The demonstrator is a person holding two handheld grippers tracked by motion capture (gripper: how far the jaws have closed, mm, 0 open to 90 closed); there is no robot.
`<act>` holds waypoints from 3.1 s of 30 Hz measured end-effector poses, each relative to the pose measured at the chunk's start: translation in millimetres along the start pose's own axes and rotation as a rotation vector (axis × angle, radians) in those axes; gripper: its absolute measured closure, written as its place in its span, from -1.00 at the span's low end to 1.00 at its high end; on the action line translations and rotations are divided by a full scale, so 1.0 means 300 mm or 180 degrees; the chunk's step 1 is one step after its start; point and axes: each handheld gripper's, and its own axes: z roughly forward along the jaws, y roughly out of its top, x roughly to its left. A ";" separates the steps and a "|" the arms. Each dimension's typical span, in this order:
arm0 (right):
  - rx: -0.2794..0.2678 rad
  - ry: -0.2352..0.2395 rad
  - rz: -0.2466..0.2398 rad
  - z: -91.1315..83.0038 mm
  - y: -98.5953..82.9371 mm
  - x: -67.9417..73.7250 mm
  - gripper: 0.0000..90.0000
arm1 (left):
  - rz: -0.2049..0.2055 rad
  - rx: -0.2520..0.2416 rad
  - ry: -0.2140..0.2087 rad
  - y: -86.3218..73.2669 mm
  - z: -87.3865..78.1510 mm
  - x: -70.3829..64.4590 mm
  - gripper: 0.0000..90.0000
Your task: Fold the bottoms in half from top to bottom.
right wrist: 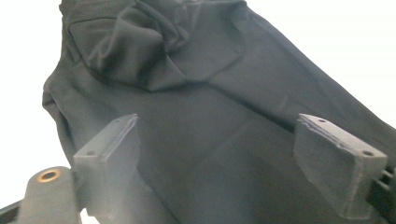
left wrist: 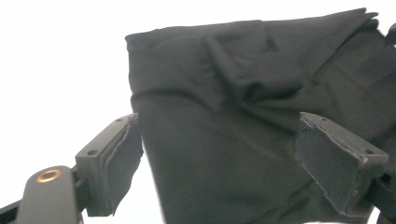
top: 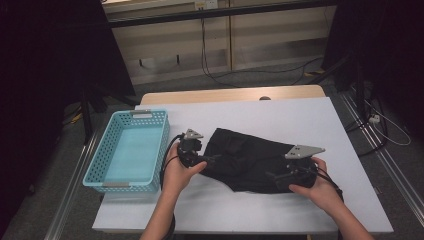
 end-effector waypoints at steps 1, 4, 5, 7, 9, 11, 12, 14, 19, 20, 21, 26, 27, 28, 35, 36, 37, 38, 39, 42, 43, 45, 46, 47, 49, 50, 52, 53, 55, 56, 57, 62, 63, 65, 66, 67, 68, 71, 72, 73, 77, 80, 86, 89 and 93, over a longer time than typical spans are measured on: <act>0.0000 0.0010 -0.0013 0.009 0.005 0.004 -0.62 | -0.0020 -0.0020 0.0022 -0.005 -0.001 0.004 -0.66; 0.0027 0.0041 -0.0067 0.043 0.022 0.019 -0.54 | -0.0030 -0.0008 0.0073 -0.015 -0.012 0.013 -0.66; 0.0041 0.0049 -0.0101 0.054 0.027 0.023 -0.51 | -0.0028 0.0001 0.0072 -0.018 -0.016 0.016 -0.66; 0.0043 0.0069 -0.0142 0.070 0.038 0.034 -0.48 | -0.0030 -0.0022 0.0099 -0.023 -0.021 0.019 -0.66; 0.0037 0.0111 -0.0201 0.090 0.053 0.050 -0.41 | -0.0041 -0.0057 0.0078 -0.027 -0.028 0.024 -0.65; 0.0023 0.0128 -0.0231 0.108 0.066 0.064 -0.36 | -0.0037 -0.0058 0.0112 -0.030 -0.035 0.029 -0.66; 0.0017 0.0172 -0.0219 0.117 0.073 0.070 -0.35 | -0.0037 -0.0048 0.0117 -0.031 -0.039 0.033 -0.66; 0.0015 0.0260 -0.0177 0.135 0.087 0.084 -0.32 | -0.0051 -0.0061 0.0140 -0.032 -0.046 0.038 -0.66; 0.0049 0.0319 -0.0280 0.168 0.105 0.114 -0.09 | -0.0073 -0.0141 0.0136 -0.036 -0.062 0.044 -0.65; 0.0052 0.0318 -0.0283 0.173 0.107 0.116 -0.07 | -0.0063 -0.0127 0.0146 -0.038 -0.064 0.046 -0.65; 0.0058 0.0307 -0.0272 0.178 0.109 0.116 -0.04 | -0.0083 -0.0140 0.0157 -0.041 -0.064 0.045 -0.65; -0.0003 0.0294 -0.0266 0.202 0.126 0.115 0.13 | -0.0110 -0.0087 0.0166 -0.059 -0.074 0.056 -0.65; -0.0020 0.0308 -0.0248 0.209 0.130 0.117 0.19 | -0.0125 -0.0091 0.0185 -0.062 -0.076 0.057 -0.65; -0.0027 0.0333 -0.0256 0.216 0.133 0.121 0.27 | -0.0126 -0.0100 0.0191 -0.065 -0.078 0.058 -0.65; -0.0002 0.0544 -0.0343 0.225 0.135 0.140 0.88 | -0.0149 -0.0099 0.0201 -0.068 -0.088 0.055 -0.65; -0.0005 0.0563 -0.0309 0.221 0.135 0.139 0.91 | -0.0144 -0.0096 0.0199 -0.068 -0.088 0.056 -0.65; 0.0005 0.0587 -0.0299 0.218 0.134 0.138 0.93 | -0.0138 -0.0101 0.0205 -0.068 -0.088 0.055 -0.65; 0.0026 0.0603 -0.0297 0.214 0.132 0.137 0.94 | -0.0138 -0.0100 0.0207 -0.067 -0.088 0.055 -0.65; 0.0040 0.0589 -0.0285 0.205 0.129 0.137 0.95 | -0.0136 -0.0102 0.0204 -0.067 -0.089 0.054 -0.65; 0.0020 0.0598 -0.0268 0.166 0.124 0.135 0.95 | -0.0114 -0.0102 0.0185 -0.064 -0.092 0.054 -0.65; -0.0003 0.0598 -0.0245 0.151 0.121 0.132 0.95 | -0.0119 -0.0121 0.0201 -0.063 -0.092 0.054 -0.65; 0.0005 0.0562 -0.0213 0.122 0.108 0.125 0.91 | -0.0115 -0.0133 0.0201 -0.060 -0.095 0.055 -0.65; 0.0021 0.0490 -0.0231 0.110 0.099 0.118 0.84 | -0.0113 -0.0137 0.0199 -0.059 -0.095 0.055 -0.65; 0.0049 0.0418 -0.0230 0.100 0.090 0.111 0.76 | -0.0116 -0.0141 0.0198 -0.058 -0.096 0.054 -0.65; 0.0083 0.0323 -0.0207 0.086 0.074 0.090 0.70 | -0.0106 -0.0134 0.0203 -0.057 -0.097 0.052 -0.65; 0.0070 0.0303 -0.0160 0.080 0.071 0.079 0.60 | -0.0096 -0.0139 0.0215 -0.056 -0.096 0.051 -0.65; 0.0008 0.0259 -0.0112 0.070 0.074 0.066 0.46 | -0.0113 -0.0138 0.0199 -0.056 -0.094 0.048 -0.65; -0.0029 0.0243 -0.0101 0.067 0.079 0.061 0.38 | -0.0113 -0.0137 0.0202 -0.056 -0.092 0.047 -0.65; -0.0087 0.0177 -0.0144 0.070 0.094 0.055 0.34 | -0.0101 -0.0104 0.0188 -0.058 -0.091 0.050 -0.65; -0.0083 0.0148 -0.0142 0.077 0.101 0.051 0.30 | -0.0109 -0.0101 0.0187 -0.060 -0.090 0.051 -0.65; -0.0082 0.0103 -0.0119 0.087 0.109 0.045 0.22 | -0.0105 -0.0094 0.0215 -0.062 -0.088 0.053 -0.65; -0.0073 -0.0092 -0.0078 0.147 0.154 0.013 0.13 | -0.0146 -0.0099 0.0215 -0.065 -0.092 0.059 -0.65; -0.0035 -0.0108 -0.0045 0.162 0.164 0.003 0.13 | -0.0151 -0.0115 0.0203 -0.065 -0.092 0.059 -0.65; -0.0058 -0.0165 0.0065 0.192 0.174 -0.011 0.16 | -0.0154 -0.0118 0.0192 -0.065 -0.092 0.058 -0.65; -0.0056 -0.0123 0.0098 0.205 0.175 -0.013 0.18 | -0.0159 -0.0114 0.0184 -0.065 -0.091 0.057 -0.65; -0.0041 -0.0027 0.0134 0.225 0.175 -0.013 0.20 | -0.0169 -0.0108 0.0181 -0.066 -0.090 0.058 -0.65; 0.0008 -0.0030 0.0130 0.238 0.175 -0.008 0.25 | -0.0163 -0.0089 0.0168 -0.067 -0.090 0.060 -0.65; 0.0096 0.0049 0.0020 0.263 0.174 0.001 0.78 | -0.0164 -0.0093 0.0171 -0.070 -0.085 0.061 -0.65; 0.0094 0.0056 -0.0004 0.264 0.175 0.001 0.91 | -0.0167 -0.0099 0.0164 -0.069 -0.084 0.061 -0.65; 0.0054 0.0044 -0.0069 0.259 0.179 0.001 0.96 | -0.0168 -0.0095 0.0155 -0.068 -0.083 0.060 -0.65; -0.0145 -0.0119 -0.0167 0.232 0.214 -0.023 0.97 | -0.0145 -0.0101 0.0159 -0.063 -0.080 0.060 -0.65; -0.0119 -0.0193 -0.0152 0.243 0.221 -0.051 0.94 | -0.0129 -0.0089 0.0168 -0.062 -0.076 0.059 -0.65; -0.0035 -0.0372 0.0024 0.283 0.206 -0.075 0.09 | -0.0133 -0.0071 0.0171 -0.062 -0.071 0.060 -0.65; -0.0038 -0.0274 0.0116 0.304 0.215 -0.082 -0.05 | -0.0135 -0.0069 0.0178 -0.063 -0.067 0.060 -0.65; 0.0030 -0.0128 0.0229 0.342 0.228 -0.082 0.07 | -0.0124 -0.0065 0.0181 -0.062 -0.069 0.060 -0.65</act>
